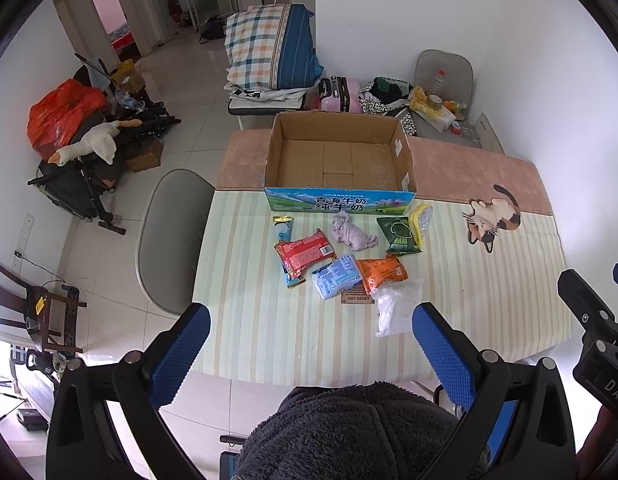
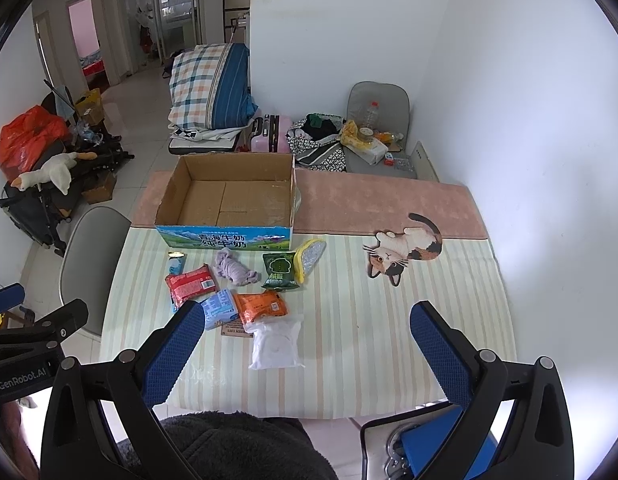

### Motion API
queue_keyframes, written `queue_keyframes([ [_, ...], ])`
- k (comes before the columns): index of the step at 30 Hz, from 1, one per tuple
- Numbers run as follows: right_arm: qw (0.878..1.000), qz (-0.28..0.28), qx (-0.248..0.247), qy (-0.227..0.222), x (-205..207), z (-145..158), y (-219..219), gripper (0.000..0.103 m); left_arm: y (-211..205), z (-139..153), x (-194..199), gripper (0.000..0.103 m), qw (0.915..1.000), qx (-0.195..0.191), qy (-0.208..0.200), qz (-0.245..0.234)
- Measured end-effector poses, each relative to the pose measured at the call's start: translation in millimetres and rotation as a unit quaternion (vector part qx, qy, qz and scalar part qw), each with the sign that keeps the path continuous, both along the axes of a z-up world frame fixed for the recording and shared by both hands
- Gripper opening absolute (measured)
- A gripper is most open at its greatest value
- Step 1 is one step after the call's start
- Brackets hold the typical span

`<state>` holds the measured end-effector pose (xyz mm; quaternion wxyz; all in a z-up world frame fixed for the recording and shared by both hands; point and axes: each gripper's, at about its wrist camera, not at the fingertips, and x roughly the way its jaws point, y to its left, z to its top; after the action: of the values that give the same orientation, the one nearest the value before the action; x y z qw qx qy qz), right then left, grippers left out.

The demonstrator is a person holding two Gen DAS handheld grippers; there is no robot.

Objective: Organize soft objects

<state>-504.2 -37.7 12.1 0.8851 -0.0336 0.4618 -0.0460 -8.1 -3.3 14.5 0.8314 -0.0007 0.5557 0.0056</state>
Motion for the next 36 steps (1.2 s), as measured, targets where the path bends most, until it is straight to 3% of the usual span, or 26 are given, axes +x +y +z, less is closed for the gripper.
queue_keyframes([
  [36,1.0,0.001,0.001,-0.003,9.8,1.3,5.9,0.103,6.9,3.9,3.6,0.103,0.9999,-0.001,-0.012,0.007],
])
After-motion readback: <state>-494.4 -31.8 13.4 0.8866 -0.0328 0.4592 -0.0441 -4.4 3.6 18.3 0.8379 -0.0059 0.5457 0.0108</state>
